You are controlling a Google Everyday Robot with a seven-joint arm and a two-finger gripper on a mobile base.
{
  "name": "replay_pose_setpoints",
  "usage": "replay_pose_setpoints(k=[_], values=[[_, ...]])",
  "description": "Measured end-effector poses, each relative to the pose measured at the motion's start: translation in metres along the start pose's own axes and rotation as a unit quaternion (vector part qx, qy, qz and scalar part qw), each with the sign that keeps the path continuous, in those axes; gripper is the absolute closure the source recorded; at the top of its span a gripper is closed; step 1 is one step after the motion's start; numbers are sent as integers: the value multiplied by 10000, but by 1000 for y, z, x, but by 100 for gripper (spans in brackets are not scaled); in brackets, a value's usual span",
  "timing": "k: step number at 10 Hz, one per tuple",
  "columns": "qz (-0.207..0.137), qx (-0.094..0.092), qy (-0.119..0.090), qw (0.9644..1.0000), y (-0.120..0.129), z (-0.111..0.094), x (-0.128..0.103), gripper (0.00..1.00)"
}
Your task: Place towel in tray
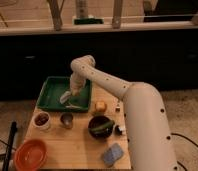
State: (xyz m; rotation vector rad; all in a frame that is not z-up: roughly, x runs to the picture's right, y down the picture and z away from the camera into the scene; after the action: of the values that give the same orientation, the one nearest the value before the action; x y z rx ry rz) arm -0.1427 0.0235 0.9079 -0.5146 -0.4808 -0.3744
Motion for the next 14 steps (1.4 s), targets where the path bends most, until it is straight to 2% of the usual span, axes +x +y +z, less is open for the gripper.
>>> replay_pose_setpoints(k=[6, 7, 14], values=[[6, 88, 32, 10000, -7, -3, -2, 23], [6, 108, 36, 9999, -8, -4, -2, 20], [33, 176, 21, 9998, -14, -6, 4, 20]])
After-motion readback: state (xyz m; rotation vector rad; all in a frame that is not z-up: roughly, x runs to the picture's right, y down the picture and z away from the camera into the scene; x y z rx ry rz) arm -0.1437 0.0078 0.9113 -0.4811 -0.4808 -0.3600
